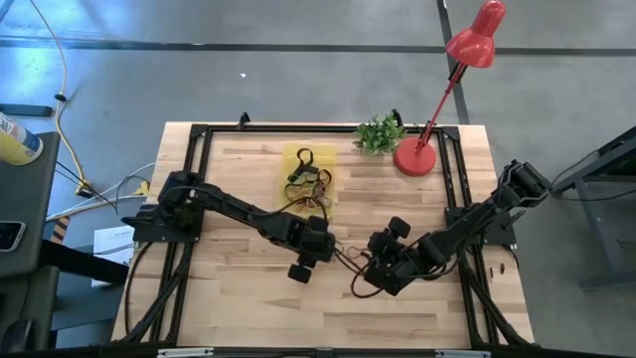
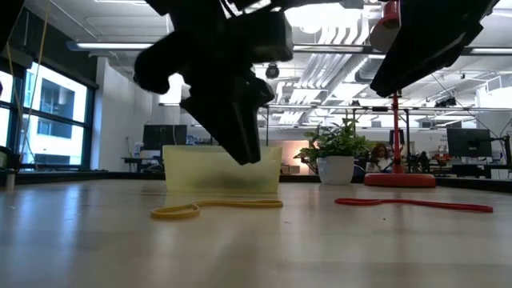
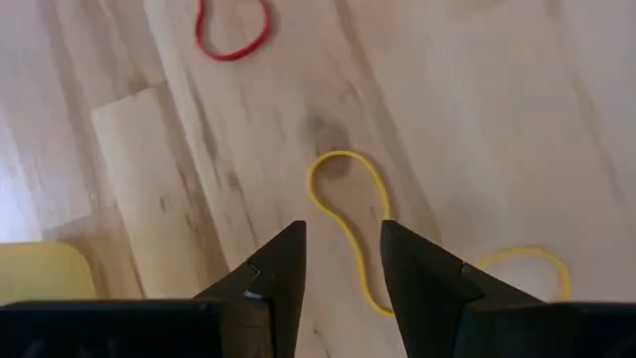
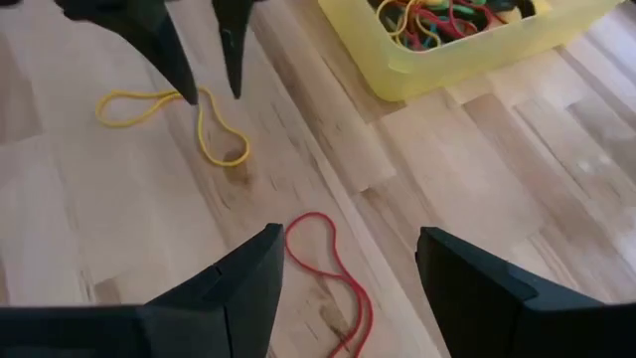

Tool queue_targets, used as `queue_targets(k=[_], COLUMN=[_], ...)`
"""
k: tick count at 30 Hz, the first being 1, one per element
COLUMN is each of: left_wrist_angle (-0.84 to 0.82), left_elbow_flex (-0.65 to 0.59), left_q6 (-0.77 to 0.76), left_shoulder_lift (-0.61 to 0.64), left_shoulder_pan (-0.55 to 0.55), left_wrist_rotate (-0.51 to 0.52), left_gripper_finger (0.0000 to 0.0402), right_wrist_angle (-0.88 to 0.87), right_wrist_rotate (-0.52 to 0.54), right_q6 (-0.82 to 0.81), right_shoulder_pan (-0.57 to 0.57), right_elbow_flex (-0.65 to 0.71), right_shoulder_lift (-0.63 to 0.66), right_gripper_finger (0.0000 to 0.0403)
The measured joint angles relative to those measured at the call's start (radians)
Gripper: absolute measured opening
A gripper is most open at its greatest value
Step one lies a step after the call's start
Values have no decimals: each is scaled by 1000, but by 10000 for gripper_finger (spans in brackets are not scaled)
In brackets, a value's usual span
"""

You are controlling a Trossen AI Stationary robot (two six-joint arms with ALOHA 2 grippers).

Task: Pick and place rubber bands into bin
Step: Put the yellow rubber band into the yellow bin

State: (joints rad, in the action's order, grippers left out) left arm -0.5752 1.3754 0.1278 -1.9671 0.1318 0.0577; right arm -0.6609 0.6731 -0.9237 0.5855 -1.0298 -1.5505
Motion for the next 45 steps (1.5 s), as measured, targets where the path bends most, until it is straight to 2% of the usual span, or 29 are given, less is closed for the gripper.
queue_targets(k=[5, 8, 15, 22, 33, 39, 45], left_wrist_angle=[15, 71, 73, 88, 78, 65, 59], left_elbow_flex=[0, 1, -2, 1, 5, 5, 4], left_q6=[-38, -50, -59, -71, -127, -133, -130], left_shoulder_lift=[-15, -32, -71, -99, -141, -143, -143], left_shoulder_pan=[-1, 0, -1, -1, -3, -6, -16], left_wrist_rotate=[30, 29, 20, 25, -58, -66, -102], left_gripper_finger=[111, 111, 111, 123, 127, 104, 44], right_wrist_angle=[0, -1, -13, -18, -19, -19, -19], right_wrist_rotate=[9, 8, 4, 0, 6, 7, 11], right_q6=[-3, -1, 0, -10, -13, -13, -14], right_shoulder_pan=[5, 5, 6, 8, 6, 6, 6], right_elbow_flex=[0, 0, 0, 0, 0, 0, 0], right_shoulder_lift=[0, 0, 0, 0, 0, 0, 0], right_gripper_finger=[220, 220, 220, 220, 220, 220, 220])
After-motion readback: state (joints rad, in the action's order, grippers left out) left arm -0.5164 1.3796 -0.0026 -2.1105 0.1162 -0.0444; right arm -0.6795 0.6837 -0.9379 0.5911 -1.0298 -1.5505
